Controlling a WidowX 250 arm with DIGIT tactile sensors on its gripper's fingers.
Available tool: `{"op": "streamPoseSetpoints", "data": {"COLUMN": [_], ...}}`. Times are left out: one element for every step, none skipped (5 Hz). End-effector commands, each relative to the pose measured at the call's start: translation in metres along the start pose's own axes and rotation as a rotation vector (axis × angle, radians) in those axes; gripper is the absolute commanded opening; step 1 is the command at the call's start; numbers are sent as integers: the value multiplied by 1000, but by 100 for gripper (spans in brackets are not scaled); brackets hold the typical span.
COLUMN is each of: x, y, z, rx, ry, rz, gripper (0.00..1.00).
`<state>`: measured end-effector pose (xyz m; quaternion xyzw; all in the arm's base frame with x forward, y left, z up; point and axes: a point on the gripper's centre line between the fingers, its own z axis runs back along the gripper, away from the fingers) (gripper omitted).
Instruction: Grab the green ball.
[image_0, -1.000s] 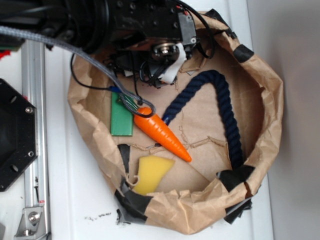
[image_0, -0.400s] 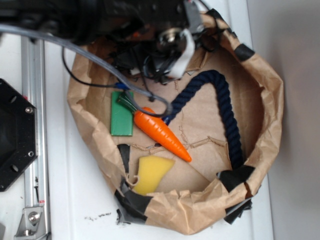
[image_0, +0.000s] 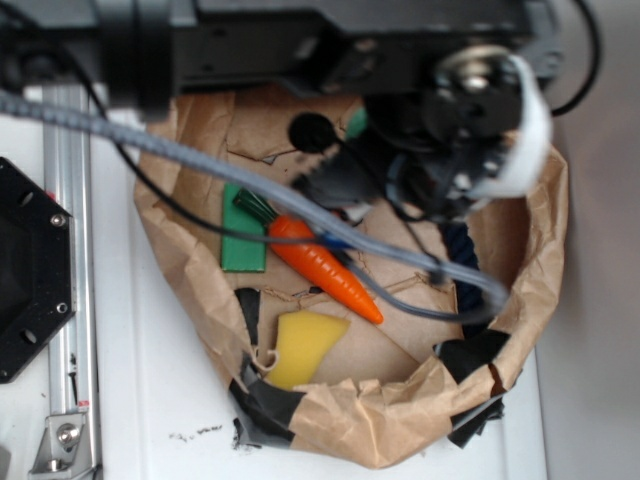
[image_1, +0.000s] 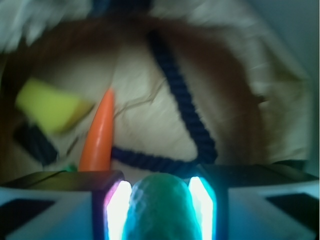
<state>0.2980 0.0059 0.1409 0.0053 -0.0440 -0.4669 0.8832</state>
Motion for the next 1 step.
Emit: {"op": "streamPoseSetpoints", "data": {"x": [23], "y": [3], "z": [3], "rx": [-45], "ry": [-67], "rz": [112], "gripper": [0]}}
